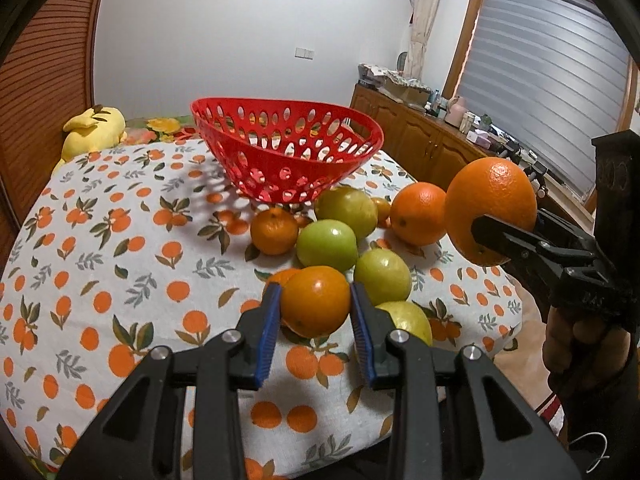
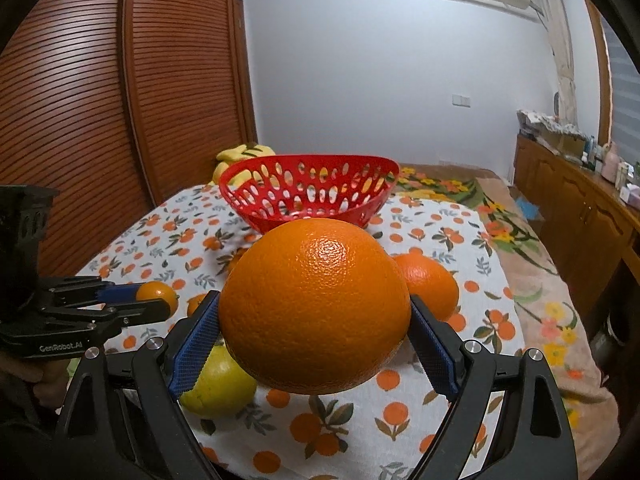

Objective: Organize fruits
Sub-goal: 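Close the left tool on the tangerine while the right tool grips the large orange, then carry both fruits over the red basket and release them inside it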

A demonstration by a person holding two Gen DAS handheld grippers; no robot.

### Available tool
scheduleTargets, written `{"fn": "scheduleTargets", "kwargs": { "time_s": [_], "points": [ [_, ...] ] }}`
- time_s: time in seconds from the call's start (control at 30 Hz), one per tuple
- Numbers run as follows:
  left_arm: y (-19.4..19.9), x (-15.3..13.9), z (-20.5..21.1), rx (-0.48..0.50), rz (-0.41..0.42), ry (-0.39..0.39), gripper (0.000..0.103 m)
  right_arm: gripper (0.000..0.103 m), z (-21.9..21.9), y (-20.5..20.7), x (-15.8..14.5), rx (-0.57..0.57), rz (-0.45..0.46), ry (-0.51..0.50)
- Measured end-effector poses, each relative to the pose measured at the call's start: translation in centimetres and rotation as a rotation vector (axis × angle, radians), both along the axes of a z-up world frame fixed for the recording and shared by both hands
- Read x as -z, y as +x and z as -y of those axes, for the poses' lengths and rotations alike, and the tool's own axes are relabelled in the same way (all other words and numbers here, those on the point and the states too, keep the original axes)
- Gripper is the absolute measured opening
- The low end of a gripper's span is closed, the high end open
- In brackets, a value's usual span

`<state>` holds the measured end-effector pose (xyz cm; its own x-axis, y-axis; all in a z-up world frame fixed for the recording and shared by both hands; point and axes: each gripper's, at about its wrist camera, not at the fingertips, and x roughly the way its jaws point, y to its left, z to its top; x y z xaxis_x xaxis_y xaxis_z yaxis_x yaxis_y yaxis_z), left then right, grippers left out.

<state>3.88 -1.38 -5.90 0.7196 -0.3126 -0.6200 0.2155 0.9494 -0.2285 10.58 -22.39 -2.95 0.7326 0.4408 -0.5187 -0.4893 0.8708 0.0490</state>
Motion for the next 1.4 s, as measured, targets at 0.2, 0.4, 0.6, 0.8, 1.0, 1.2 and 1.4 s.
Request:
{"fn": "scheduleTargets", "kwargs": {
  "time_s": [0.2, 0.4, 0.6, 0.8, 1.0, 1.2, 1.4],
  "points": [
    [0.8, -0.8, -0.1, -0.005, 0.018, 0.003, 0.032, 0.091, -0.5, 0.5, -0.8, -0.013, 0.02, 0.0],
    [2.3, -2.1, -0.3, -0.003, 0.055, 0.014, 0.032, 0.091, -1.2, 1.7, -2.0, -0.031, 0.047, -0.005],
    [4.7, -3.9, -0.8, -0.008, 0.101, 0.02, 0.032, 0.091, -2.1, 3.7, -3.1, -0.053, 0.071, -0.022],
    [7.5, -5.2, -1.3, -0.016, 0.121, 0.034, 0.032, 0.091, -2.9, 6.0, -4.3, -0.075, 0.084, -0.037],
    [10.9, -5.1, -1.7, -0.011, 0.096, 0.047, 0.032, 0.091, -3.6, 8.2, -4.9, -0.103, 0.075, -0.051],
    [14.0, -4.6, -1.2, 0.007, 0.067, 0.066, 0.032, 0.091, -4.8, 11.0, -4.8, -0.133, 0.055, -0.076],
    [16.1, -3.9, -0.9, 0.016, 0.035, 0.086, 0.032, 0.091, -5.9, 14.0, -3.9, -0.16, 0.015, -0.115]
  ]
}}
